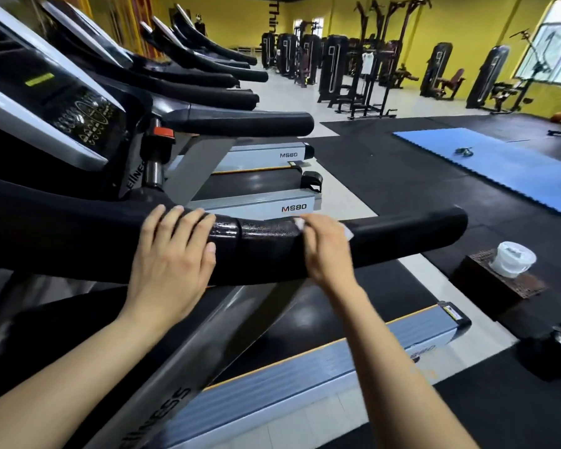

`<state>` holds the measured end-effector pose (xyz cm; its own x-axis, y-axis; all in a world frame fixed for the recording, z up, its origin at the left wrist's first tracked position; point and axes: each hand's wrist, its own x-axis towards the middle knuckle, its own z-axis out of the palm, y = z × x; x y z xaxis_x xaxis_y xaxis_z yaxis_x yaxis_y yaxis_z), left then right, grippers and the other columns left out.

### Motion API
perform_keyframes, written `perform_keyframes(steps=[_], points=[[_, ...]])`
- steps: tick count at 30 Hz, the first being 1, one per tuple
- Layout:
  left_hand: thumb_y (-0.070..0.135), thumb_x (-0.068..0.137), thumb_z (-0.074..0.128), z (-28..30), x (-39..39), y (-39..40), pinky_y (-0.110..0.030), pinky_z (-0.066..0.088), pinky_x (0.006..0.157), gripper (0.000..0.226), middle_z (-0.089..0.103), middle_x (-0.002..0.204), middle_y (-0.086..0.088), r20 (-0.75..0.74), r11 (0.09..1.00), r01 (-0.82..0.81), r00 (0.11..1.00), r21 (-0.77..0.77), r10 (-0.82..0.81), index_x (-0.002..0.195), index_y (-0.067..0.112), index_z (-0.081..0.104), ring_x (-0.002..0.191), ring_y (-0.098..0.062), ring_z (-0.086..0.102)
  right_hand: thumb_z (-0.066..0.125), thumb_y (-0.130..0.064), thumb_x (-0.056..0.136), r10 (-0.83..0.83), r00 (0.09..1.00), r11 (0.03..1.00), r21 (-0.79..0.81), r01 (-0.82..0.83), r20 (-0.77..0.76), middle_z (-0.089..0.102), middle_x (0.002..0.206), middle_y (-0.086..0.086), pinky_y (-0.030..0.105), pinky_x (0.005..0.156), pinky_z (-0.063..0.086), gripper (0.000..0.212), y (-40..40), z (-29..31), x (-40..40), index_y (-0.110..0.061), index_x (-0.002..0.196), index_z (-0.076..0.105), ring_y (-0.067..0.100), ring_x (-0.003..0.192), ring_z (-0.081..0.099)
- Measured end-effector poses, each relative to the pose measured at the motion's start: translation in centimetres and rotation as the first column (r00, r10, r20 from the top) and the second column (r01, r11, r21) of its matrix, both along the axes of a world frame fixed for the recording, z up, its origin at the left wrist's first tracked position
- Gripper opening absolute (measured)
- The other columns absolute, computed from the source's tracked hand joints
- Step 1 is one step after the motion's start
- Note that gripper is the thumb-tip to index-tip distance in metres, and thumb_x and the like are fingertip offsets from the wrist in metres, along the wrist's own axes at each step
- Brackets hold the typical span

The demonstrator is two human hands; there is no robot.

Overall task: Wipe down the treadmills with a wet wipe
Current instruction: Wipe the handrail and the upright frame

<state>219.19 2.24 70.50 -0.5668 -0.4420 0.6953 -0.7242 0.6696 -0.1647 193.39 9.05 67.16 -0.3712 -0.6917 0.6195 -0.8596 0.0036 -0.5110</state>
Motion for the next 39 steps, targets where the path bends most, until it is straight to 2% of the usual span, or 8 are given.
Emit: perform_keyframes(steps=[6,11,16,20,24,28,34,39], points=[[0.029,0.102,0.038,-0.8,-3.8,0.2,-0.051,0.031,0.119,0.050,0.058,0.141,-0.015,0.109,0.984,0.169,0.979,0.049,-0.173,0.142,0.003,0.055,0.132,-0.036,0.052,0.016,-0.041,0.086,-0.333,0.940,0.910,0.234,0.341,-0.074,0.073,0.091,0.011,0.041,0.080,0.042,0.060,0.0,0.9,-7.5,-0.014,0.084,0.069,0.036,0.090,0.062],[0.026,0.099,0.040,-1.3,-7.3,0.6,-0.048,0.034,0.117,0.049,0.061,0.137,-0.017,0.066,0.967,0.232,0.969,0.103,-0.239,0.137,0.001,0.058,0.128,-0.036,0.056,0.037,-0.023,0.092,-0.148,0.987,0.989,0.004,0.148,0.061,0.072,0.105,0.006,0.043,0.097,0.044,0.037,-0.3,-0.6,-0.2,-0.015,0.104,0.071,0.027,0.103,0.062],[0.023,0.097,0.043,-1.8,-10.4,1.2,-0.050,0.038,0.114,0.046,0.062,0.134,-0.017,0.031,0.946,0.299,0.952,0.128,-0.305,0.135,0.002,0.060,0.123,-0.036,0.057,0.039,-0.019,0.098,0.023,0.998,1.000,0.000,-0.023,-0.053,0.067,0.125,-0.002,0.031,0.111,0.035,0.036,0.9,-0.9,-1.5,-0.016,0.120,0.068,0.016,0.123,0.055],[0.023,0.095,0.046,-2.1,-12.5,1.9,-0.051,0.040,0.111,0.048,0.062,0.135,-0.018,0.062,0.931,0.332,0.937,0.153,-0.344,0.136,0.001,0.059,0.124,-0.037,0.057,0.034,-0.030,0.093,-0.333,0.943,0.927,0.184,0.327,0.006,0.072,0.095,0.005,0.044,0.099,0.043,0.040,1.6,-0.3,-12.5,-0.017,0.090,0.071,0.029,0.093,0.063],[0.025,0.095,0.046,-2.4,-14.0,2.3,-0.051,0.039,0.112,0.051,0.060,0.136,-0.018,0.089,0.930,0.319,0.937,0.185,-0.339,0.139,0.001,0.056,0.127,-0.037,0.055,0.024,-0.030,0.086,-0.490,0.871,0.795,0.427,0.432,0.032,0.073,0.104,0.008,0.037,0.110,0.030,0.053,2.1,1.2,-18.0,-0.013,0.092,0.073,0.035,0.103,0.064],[0.022,0.093,0.049,-2.6,-15.9,2.3,-0.051,0.043,0.108,0.047,0.063,0.130,-0.019,0.064,0.924,0.337,0.933,0.179,-0.353,0.133,0.001,0.060,0.120,-0.038,0.058,0.029,-0.031,0.085,-0.363,0.929,0.919,0.195,0.343,0.072,0.076,0.098,0.003,0.042,0.097,0.045,0.050,0.9,0.0,-11.9,-0.017,0.090,0.076,0.027,0.097,0.066],[0.015,0.091,0.050,-3.0,-20.6,2.7,-0.047,0.049,0.099,0.040,0.065,0.121,-0.016,0.019,0.916,0.373,0.925,0.144,-0.380,0.127,0.003,0.062,0.109,-0.035,0.063,0.038,-0.016,0.095,-0.038,0.995,0.999,0.020,0.036,0.088,0.067,0.127,-0.006,0.031,0.118,0.025,0.040,2.6,-2.0,-9.3,-0.021,0.120,0.069,0.008,0.132,0.051],[0.016,0.090,0.049,-3.6,-24.4,3.3,-0.048,0.051,0.097,0.042,0.066,0.118,-0.017,0.030,0.925,0.351,0.933,0.144,-0.359,0.127,0.000,0.062,0.106,-0.036,0.064,0.036,-0.026,0.096,-0.254,0.960,0.966,0.083,0.246,0.115,0.073,0.107,-0.001,0.037,0.110,0.032,0.039,3.0,-2.3,-21.6,-0.017,0.097,0.074,0.022,0.112,0.062]])
